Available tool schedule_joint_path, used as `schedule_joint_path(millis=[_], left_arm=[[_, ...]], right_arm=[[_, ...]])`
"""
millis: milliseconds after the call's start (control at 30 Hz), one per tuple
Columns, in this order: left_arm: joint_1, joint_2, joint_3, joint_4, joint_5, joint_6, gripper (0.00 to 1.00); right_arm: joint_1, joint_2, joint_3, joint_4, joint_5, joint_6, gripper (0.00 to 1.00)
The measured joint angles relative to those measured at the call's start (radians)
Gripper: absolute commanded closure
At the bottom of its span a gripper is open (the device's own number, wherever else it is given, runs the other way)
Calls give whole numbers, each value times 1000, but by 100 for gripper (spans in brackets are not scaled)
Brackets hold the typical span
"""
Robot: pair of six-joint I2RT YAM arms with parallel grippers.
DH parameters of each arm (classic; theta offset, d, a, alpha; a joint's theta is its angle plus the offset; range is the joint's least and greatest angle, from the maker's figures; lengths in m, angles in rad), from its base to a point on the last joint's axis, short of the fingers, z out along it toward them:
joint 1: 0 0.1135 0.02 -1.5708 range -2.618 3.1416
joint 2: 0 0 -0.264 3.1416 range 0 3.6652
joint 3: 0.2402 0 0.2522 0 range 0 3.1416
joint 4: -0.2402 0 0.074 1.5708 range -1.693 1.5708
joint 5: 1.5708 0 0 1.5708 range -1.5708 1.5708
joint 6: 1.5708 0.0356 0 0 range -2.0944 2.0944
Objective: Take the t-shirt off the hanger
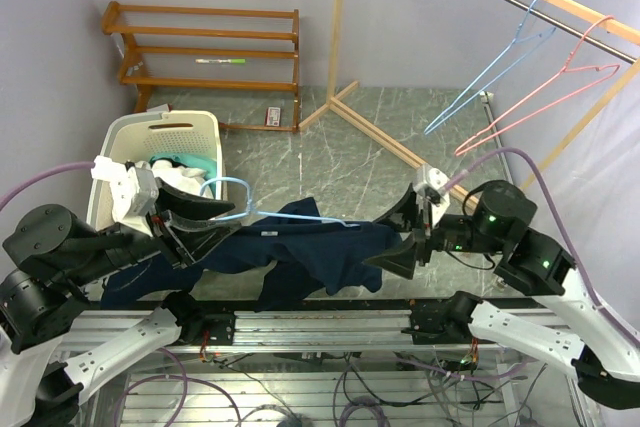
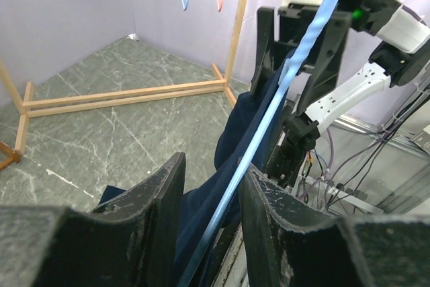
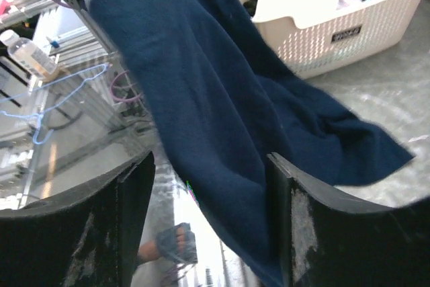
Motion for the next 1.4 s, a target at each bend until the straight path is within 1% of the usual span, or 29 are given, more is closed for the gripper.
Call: schedule_joint_path(millis=[67,100,133,200,300,400,467,533,600,867,1400], left_arm=[[0,0,-1,6,3,-4,93],[0,0,-2,9,5,-6,93],[0,0,-3,11,5,-8,93],[0,0,-6,11,7,-10,93],[0,0,-19,12,7,-12,93],[0,0,-34,12,7,-19,93],[0,0,-38,13,3,-24,93],[0,0,-38,15,3,-30,93],[0,2,-38,18,3,-33,93],[0,4,-37,20,2,-35,93],[-1,-11,-18,-7,-14,-37,93]], right_arm=[[0,11,-35,16,0,13,69],[0,15,-55,26,3,22,86],[0,16,-74,33,8,33,100],[0,17,-106,39,32,61,100],[0,2,-135,35,146,121,100],[5,-44,-124,-21,373,215,100],[8,-71,-102,-64,492,273,100],[14,-99,-82,-99,584,333,100],[19,-124,-64,-134,634,381,100],[26,-171,-45,-210,675,484,100],[28,-181,-74,-251,654,533,100]])
